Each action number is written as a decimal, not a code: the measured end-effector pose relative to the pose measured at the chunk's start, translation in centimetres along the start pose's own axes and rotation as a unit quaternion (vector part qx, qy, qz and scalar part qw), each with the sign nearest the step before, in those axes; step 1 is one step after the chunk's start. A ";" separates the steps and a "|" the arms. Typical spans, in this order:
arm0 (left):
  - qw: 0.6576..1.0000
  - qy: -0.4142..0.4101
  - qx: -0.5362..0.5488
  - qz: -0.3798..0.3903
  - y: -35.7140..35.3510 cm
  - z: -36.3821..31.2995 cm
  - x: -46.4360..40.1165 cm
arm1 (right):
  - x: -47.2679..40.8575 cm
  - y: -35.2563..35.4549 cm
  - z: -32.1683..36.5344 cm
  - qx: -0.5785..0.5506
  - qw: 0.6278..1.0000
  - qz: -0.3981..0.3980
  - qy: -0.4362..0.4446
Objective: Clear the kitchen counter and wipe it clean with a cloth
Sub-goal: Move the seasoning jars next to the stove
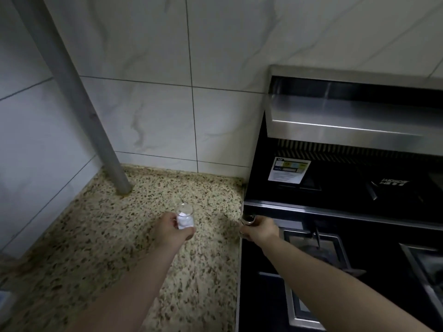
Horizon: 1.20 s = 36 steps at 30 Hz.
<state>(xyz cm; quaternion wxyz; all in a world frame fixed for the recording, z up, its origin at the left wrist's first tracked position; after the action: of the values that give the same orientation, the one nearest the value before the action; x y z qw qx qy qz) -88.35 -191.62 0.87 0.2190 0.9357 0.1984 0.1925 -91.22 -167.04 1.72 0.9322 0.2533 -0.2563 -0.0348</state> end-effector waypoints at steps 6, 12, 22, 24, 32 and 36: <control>0.999 0.013 0.002 0.053 -2.3 2.0 -3.4 | -1.8 -2.3 0.2 0.032 0.999 -0.026 0.001; 0.996 -0.006 -0.014 0.084 -3.4 3.5 -7.1 | -4.0 -5.7 0.5 0.065 0.996 -0.050 0.026; 0.994 -0.078 -0.047 0.064 -5.0 3.4 -10.4 | -8.4 -8.6 0.8 0.093 0.991 -0.093 0.019; 0.992 -0.091 -0.037 0.080 -5.6 3.2 -11.5 | -9.5 -8.8 1.3 0.083 0.991 -0.109 0.010; 0.988 -0.130 -0.011 0.087 -8.7 1.6 -15.6 | -14.4 -9.6 3.4 0.056 0.979 -0.195 -0.015; 0.986 -0.128 -0.009 0.103 -10.8 0.6 -17.2 | -15.7 -10.5 3.9 -0.015 0.965 -0.257 -0.048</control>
<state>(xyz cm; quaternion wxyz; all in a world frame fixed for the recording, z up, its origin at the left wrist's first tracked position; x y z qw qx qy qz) -105.72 -190.74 -9.59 0.2302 0.9660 0.0691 0.0950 -106.05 -174.90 -7.80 0.8822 0.2950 -0.2267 -0.2886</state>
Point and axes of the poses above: each hand's wrist, its own x-axis away from the middle knuckle, its own y-axis out of the back of the hand, z = x × y, the point moved 1 cm from there along -x, towards the middle knuckle, and after that the axes turned 1 degree about -z, right-handed, at the moved point
